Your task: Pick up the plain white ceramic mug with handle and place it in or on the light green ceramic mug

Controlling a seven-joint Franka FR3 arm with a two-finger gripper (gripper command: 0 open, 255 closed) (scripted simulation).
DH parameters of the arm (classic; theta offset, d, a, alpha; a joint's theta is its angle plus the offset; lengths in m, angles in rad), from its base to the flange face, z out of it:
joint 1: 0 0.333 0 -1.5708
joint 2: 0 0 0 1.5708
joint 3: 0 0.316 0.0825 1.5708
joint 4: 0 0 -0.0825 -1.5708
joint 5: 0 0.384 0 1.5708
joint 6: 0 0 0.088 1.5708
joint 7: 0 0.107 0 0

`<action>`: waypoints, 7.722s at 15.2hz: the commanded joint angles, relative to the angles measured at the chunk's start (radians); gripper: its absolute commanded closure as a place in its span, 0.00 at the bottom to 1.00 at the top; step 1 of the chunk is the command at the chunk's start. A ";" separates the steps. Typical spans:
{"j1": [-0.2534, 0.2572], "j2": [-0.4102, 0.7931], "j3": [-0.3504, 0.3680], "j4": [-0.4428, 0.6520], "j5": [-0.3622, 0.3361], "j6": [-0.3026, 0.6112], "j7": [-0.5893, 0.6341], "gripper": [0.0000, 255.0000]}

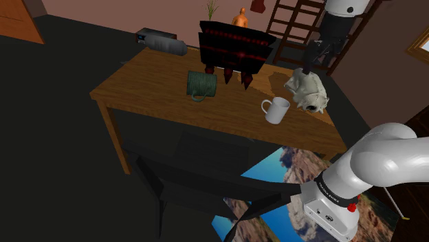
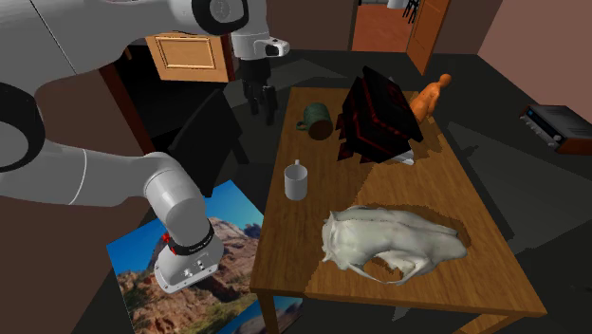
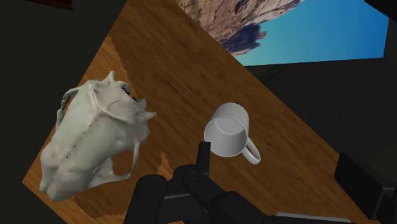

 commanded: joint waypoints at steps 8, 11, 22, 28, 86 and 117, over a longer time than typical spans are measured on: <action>-0.069 -0.043 -0.074 -0.251 -0.008 0.304 0.079 0.00; -0.102 -0.032 -0.108 -0.343 -0.014 0.448 0.110 0.00; -0.183 0.139 -0.195 -0.527 -0.032 0.898 0.175 0.00; -0.185 0.211 -0.202 -0.549 -0.039 0.991 0.177 0.00; -0.118 0.164 -0.084 -0.062 0.055 0.453 0.249 1.00; 0.037 1.057 0.177 0.847 -0.050 0.399 0.674 1.00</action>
